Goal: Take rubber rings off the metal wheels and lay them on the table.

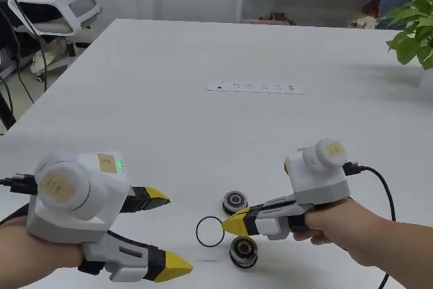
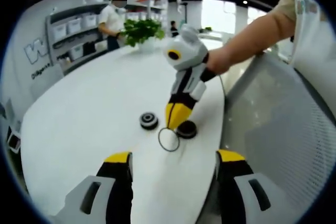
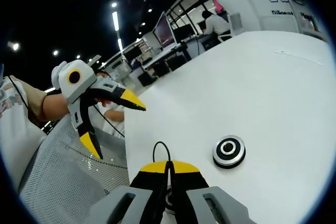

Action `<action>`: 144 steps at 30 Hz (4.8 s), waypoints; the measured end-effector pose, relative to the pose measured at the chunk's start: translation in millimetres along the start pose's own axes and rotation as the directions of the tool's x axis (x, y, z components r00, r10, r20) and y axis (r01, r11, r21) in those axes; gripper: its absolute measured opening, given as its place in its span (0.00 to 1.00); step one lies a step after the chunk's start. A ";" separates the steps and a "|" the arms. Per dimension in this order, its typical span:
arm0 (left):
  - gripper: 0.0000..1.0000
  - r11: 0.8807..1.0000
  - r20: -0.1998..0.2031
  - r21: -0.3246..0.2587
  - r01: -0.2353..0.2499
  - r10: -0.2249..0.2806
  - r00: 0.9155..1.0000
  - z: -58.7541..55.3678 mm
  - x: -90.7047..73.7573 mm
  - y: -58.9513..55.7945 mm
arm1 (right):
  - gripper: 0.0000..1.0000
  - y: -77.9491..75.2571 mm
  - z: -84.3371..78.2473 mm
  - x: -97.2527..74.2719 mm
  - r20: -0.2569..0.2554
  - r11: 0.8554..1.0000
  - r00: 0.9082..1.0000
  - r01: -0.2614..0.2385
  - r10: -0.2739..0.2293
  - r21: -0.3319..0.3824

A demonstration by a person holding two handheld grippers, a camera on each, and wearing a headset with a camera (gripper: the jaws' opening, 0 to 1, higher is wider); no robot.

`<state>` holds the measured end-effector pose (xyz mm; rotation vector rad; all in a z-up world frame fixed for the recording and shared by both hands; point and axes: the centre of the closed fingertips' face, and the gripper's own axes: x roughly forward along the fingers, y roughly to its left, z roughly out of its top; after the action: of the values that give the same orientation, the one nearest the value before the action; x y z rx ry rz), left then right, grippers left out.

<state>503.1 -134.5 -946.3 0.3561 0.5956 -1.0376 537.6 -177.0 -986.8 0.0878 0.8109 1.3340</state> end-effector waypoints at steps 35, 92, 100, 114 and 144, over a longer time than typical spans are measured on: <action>0.64 1.000 -0.021 0.004 -0.001 0.001 1.000 -3.3 -0.7 -2.7 | 0.18 -7.1 -4.4 8.9 -0.031 0.993 0.998 0.060 -0.063 -0.101; 0.52 0.995 -0.042 0.059 0.084 -0.082 0.996 20.3 44.5 -4.7 | 0.26 -3.1 -17.0 -55.0 0.067 0.990 0.996 0.060 -0.052 -0.125; 0.49 0.993 -0.053 0.057 0.105 -0.102 0.993 18.4 54.4 -8.1 | 0.25 -3.4 -28.3 -53.2 0.034 0.987 0.998 0.053 -0.048 -0.154; 0.44 0.990 -0.074 0.054 0.132 -0.128 0.989 13.6 68.8 -13.7 | 0.21 -7.0 -45.4 -47.6 -0.028 0.978 0.998 0.049 -0.055 -0.204; 0.32 0.984 -0.097 0.058 0.168 -0.162 0.982 10.0 90.6 -23.8 | 0.14 -8.2 -62.8 -35.4 -0.117 0.956 0.991 0.030 -0.067 -0.293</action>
<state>518.8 -214.1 -994.1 0.4197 0.6828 -1.2073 508.4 -234.5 -1020.0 -0.2495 0.7086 1.4083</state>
